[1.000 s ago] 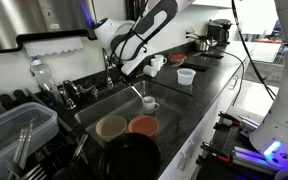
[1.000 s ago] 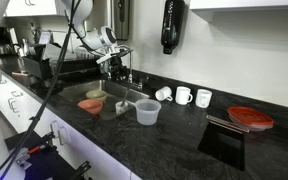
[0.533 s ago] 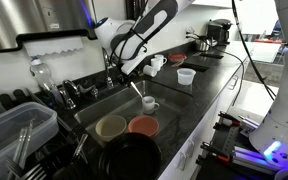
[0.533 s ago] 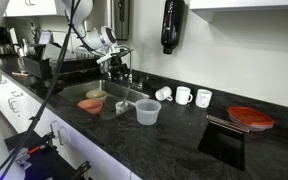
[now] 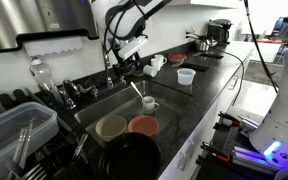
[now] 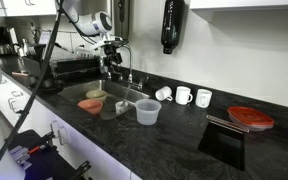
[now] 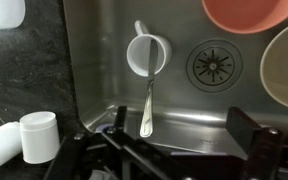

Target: Take a knife from the rack and put it in the cup in the sink

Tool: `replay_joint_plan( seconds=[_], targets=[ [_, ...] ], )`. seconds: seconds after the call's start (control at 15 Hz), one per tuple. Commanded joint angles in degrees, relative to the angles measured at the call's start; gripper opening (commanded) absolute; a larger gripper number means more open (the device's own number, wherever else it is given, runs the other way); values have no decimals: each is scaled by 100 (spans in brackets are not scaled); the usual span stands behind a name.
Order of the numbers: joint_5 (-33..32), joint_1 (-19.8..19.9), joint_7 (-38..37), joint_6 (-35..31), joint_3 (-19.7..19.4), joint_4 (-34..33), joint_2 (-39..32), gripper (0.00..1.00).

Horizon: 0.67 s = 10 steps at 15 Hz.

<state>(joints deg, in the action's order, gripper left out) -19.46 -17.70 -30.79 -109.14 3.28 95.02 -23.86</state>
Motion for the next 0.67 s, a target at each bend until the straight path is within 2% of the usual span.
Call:
replay_joint_plan(
  seconds=[0.0, 0.2, 0.6],
  targets=[
    [376, -18, -63, 348, 165, 591, 785, 100],
    [559, -54, -297, 687, 372, 1028, 1404, 100],
    [1134, -96, -858, 864, 921, 1820, 2502, 100]
  ],
)
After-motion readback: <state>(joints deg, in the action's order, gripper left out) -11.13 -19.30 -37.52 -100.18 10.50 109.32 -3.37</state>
